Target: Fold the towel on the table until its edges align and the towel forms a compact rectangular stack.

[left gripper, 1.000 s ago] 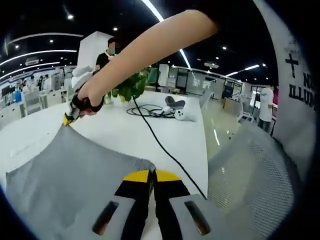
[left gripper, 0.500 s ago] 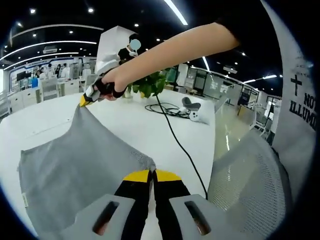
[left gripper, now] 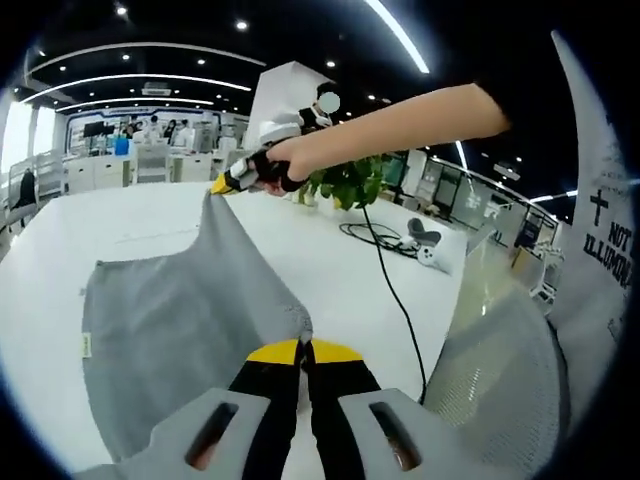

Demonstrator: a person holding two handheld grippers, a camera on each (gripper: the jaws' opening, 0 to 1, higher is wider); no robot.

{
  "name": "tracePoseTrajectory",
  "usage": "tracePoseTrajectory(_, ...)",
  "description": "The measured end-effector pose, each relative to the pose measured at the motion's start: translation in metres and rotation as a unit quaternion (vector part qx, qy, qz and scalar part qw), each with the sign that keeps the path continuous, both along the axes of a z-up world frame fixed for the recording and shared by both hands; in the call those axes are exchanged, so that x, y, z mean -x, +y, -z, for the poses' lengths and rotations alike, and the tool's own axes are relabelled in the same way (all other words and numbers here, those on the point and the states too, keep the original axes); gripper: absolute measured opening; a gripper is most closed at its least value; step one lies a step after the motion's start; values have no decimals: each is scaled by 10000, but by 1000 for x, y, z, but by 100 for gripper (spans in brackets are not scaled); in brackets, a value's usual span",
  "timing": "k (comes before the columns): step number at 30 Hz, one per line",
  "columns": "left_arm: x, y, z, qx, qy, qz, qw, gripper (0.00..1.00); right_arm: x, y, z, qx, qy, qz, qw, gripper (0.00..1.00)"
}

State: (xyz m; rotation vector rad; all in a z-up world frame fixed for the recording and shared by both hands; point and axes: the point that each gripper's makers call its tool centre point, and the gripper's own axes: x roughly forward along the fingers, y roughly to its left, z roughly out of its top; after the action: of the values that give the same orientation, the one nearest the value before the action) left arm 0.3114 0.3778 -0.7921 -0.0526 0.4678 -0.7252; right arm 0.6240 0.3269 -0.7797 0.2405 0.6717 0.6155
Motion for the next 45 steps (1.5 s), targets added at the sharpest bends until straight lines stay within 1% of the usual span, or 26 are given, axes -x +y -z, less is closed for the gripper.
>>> tracePoseTrajectory(4,0,19,1,-111,35,-314,9994,2,1,15,-5,87,-90,-152,9998,0)
tracePoseTrajectory(10,4,44,-1,-80,19,-752,9971,2,3,42,-8,54,-144,-328,9993,0)
tracePoseTrajectory(14,7,57,0,-52,35,-938,9956,2,6,58,-8,12,-124,-432,9990,0)
tracePoseTrajectory(18,8,65,0,-35,24,-1079,9942,2,6,70,-9,16,-141,-555,9984,0)
tracePoseTrajectory(25,7,76,-1,-35,-25,-1275,9918,2,6,81,-15,9,-162,-661,9977,0)
tracePoseTrajectory(30,12,75,-7,-11,-125,-1242,9922,2,9,89,-21,-53,-191,-702,9973,0)
tracePoseTrajectory(34,14,78,-13,-30,-202,-1286,9915,2,12,96,-26,-92,-249,-757,9968,0)
tracePoseTrajectory(45,18,97,-24,5,-358,-1588,9867,2,13,118,-38,-122,-330,-911,9952,0)
